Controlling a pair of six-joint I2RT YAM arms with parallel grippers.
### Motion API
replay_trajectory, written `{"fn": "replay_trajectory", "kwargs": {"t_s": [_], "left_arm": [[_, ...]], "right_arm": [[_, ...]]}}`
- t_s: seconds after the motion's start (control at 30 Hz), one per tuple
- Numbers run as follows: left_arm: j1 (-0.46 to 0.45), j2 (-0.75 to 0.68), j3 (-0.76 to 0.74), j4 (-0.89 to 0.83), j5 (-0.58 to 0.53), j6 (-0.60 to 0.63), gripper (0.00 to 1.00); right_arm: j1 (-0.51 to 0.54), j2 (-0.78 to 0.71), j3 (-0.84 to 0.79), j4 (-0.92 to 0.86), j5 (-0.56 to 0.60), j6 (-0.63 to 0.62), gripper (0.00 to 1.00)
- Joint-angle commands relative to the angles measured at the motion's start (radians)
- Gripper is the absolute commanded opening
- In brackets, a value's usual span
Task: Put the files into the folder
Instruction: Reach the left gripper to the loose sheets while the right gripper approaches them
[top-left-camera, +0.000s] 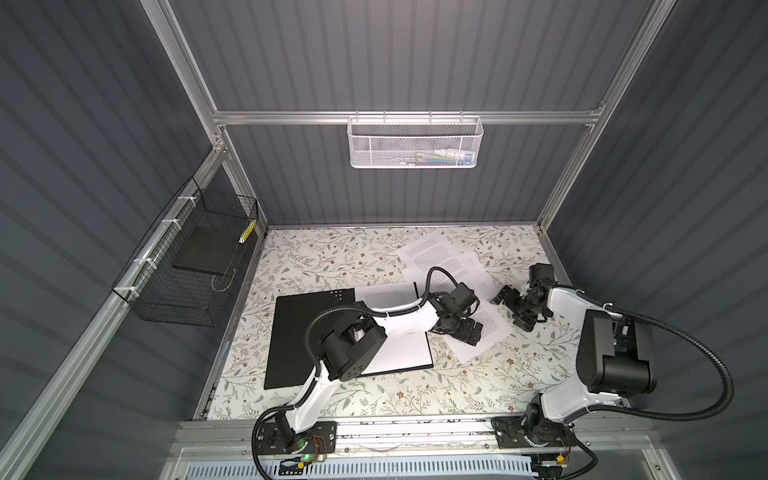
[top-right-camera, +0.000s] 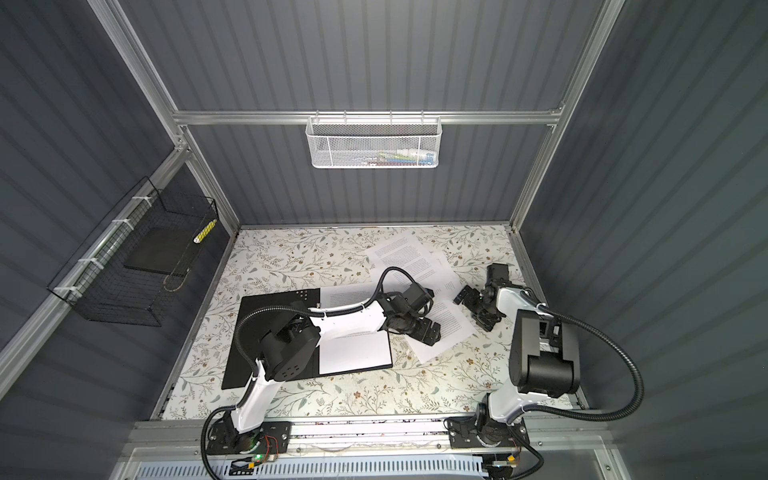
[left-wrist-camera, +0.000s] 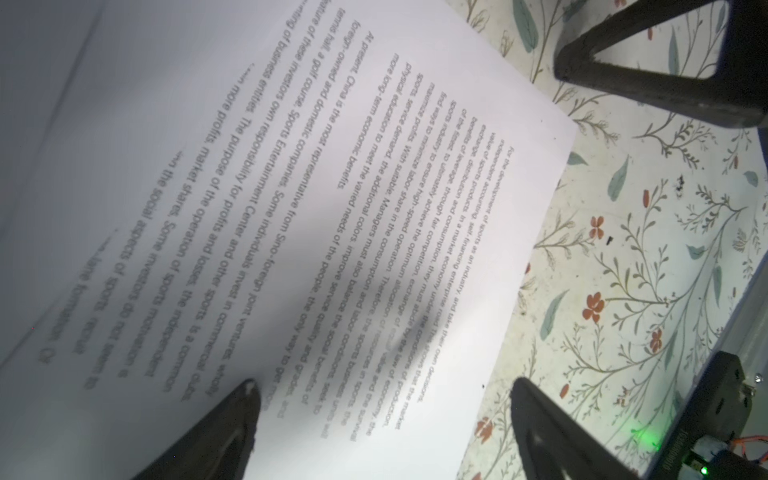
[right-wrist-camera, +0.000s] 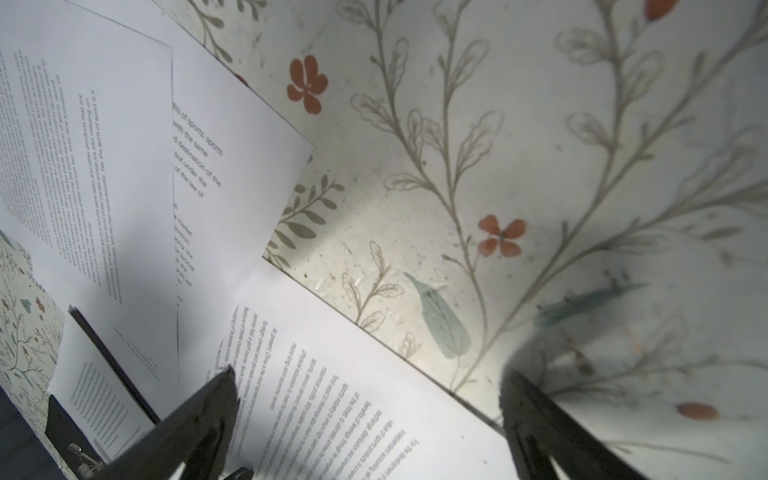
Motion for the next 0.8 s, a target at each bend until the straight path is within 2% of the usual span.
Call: {"fn": "replay_trajectory", "kwargs": {"t_s": [0.0, 0.2, 0.33, 0.53, 0.77], "left_arm": [[0.006, -0.015, -0.061, -0.110, -0.043, 0.023, 0.96], [0.039, -0.066, -0.167, -0.113, -0.061, 0.041, 0.96], [0.047, -0.070, -0.186, -0.131, -0.077, 0.068, 0.96], [0.050, -0.050, -0.190, -0.137, -0.076, 0.087, 0.97], [0.053, -0.044, -0.195, -0.134, -0.076, 0.095, 0.96]], "right_arm": [[-0.004, 0.007, 0.026, -0.032, -0.024, -0.024, 0.99], [-0.002, -0.002, -0.007, -0.029, -0.126, -0.019, 0.99], [0.004, -0.045, -0.060, -0.016, -0.181, -0.003, 0.99], [0.028, -0.105, -0.113, -0.046, -0.154, 0.003, 0.99], [0.088, -0.081, -0.143, -0.020, -0.174, 0.027, 0.99]]}}
